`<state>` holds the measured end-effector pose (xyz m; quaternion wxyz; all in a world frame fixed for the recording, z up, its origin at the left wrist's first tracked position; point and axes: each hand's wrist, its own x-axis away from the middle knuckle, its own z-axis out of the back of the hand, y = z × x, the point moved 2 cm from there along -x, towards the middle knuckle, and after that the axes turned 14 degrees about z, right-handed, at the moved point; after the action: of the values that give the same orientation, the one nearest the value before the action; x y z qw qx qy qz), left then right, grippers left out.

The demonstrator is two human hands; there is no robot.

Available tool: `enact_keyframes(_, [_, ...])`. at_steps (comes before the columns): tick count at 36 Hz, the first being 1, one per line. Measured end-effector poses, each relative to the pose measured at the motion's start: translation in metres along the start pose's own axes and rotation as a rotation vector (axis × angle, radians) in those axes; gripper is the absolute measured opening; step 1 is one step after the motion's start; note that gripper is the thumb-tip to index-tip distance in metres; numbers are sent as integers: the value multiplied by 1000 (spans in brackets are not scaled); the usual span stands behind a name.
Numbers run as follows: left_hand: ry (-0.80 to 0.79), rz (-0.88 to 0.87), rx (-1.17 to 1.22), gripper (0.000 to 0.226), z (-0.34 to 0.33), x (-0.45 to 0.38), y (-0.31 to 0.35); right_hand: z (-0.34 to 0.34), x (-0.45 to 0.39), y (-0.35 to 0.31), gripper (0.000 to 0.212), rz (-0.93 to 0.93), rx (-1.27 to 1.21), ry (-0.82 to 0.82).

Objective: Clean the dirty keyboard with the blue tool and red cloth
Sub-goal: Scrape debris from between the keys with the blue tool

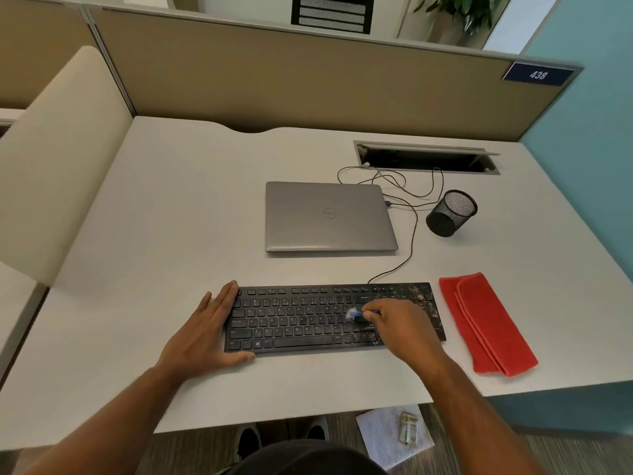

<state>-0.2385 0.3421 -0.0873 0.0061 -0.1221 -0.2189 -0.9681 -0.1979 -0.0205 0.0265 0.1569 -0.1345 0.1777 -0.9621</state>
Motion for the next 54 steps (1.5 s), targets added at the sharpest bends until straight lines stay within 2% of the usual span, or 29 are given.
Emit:
enact_keyframes(6, [8,-4,8,138,1,1,0,6,1,26,22,-97,153,-18])
enact_keyframes(12, [9,-23,3,137,2,1,2,10,5,29,21,-106,-18,139])
enact_keyframes(15, [4,-19,7,137,3,2,3,-2,11,29,23,-105,4,72])
enact_keyframes(21, [-2,-9,0,137,3,2,3,-6,31,31,23,-117,31,40])
enact_keyframes(26, [-17,15,-1,138,2,1,1,-4,28,32,22,-169,-163,201])
enact_keyframes(31, [-29,37,4,138,0,1,-1,-13,30,31,22,-180,-129,137])
enact_keyframes(36, [-14,25,12,137,3,2,3,-2,32,32,21,-195,-39,-21])
enact_keyframes(40, [4,7,22,135,5,4,6,8,28,24,19,-128,-101,79])
enact_keyframes(42, [-4,6,20,135,6,5,7,5,25,18,20,-86,-99,57])
enact_keyframes(44, [-3,2,15,136,7,5,7,-1,22,17,23,-58,-48,19])
enact_keyframes(49, [-17,16,9,137,6,5,5,-1,23,30,24,-104,104,45])
enact_keyframes(54, [-20,28,13,136,7,5,7,-2,26,32,20,-169,-83,138])
